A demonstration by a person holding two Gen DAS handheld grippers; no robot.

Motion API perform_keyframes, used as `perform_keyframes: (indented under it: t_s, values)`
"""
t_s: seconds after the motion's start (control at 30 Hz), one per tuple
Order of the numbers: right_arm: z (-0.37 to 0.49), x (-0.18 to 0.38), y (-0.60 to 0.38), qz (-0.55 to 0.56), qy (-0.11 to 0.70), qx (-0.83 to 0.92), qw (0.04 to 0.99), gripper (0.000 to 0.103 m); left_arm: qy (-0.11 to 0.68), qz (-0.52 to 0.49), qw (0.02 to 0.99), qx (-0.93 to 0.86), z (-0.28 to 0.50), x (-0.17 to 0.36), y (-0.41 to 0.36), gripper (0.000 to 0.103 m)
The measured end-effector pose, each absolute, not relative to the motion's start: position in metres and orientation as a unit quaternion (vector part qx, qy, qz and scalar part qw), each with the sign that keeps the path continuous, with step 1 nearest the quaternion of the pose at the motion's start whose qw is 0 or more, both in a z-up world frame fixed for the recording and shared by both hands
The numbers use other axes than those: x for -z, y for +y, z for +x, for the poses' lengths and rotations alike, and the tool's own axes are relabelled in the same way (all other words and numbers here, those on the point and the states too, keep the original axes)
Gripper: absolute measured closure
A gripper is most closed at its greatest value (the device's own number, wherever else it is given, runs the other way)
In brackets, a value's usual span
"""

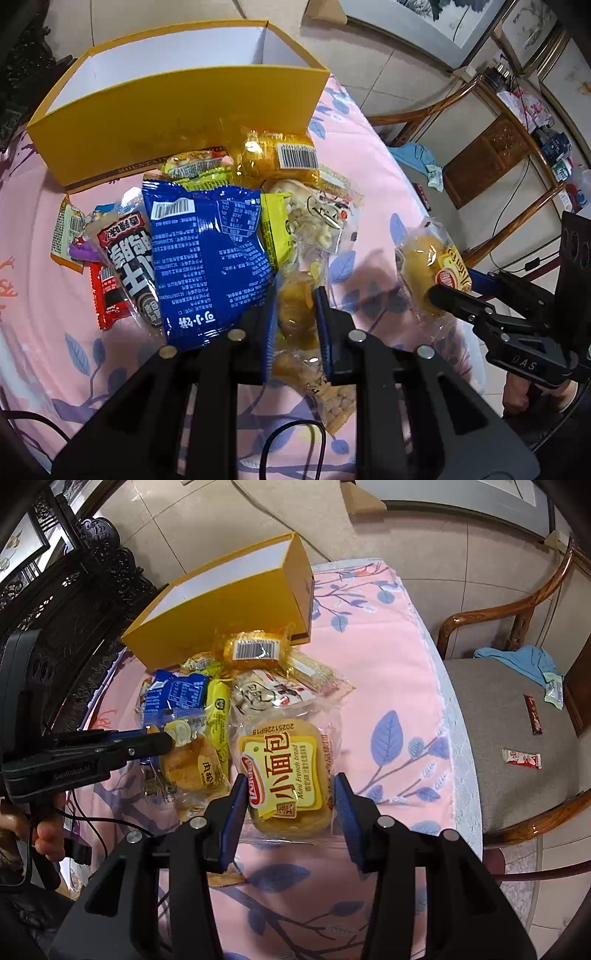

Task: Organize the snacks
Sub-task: 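Grasp a clear bag of yellow cake with the left tool while the right tool holds the bread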

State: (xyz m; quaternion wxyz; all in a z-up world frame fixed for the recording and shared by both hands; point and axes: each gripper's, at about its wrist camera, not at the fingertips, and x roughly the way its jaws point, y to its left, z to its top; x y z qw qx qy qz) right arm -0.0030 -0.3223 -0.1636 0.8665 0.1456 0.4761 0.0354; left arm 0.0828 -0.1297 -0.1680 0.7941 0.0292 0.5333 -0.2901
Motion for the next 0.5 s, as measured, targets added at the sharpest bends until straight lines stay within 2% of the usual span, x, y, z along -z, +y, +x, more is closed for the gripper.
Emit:
perform_keyframes:
  t_s: [0.33,0.5]
  values:
    - [0.003,0.150,-0.316,0.135,0.467,-0.038,0.873,0.056,0.497,-0.008,0.822,0.277,0.089,0.131,-0.095,0.084]
    - [0.012,0.128,-0.310,0.128,0.447,-0.048,0.884,0.056,0.461,-0.029,0.845,0.271,0.093,0.095,-0.074,0.084]
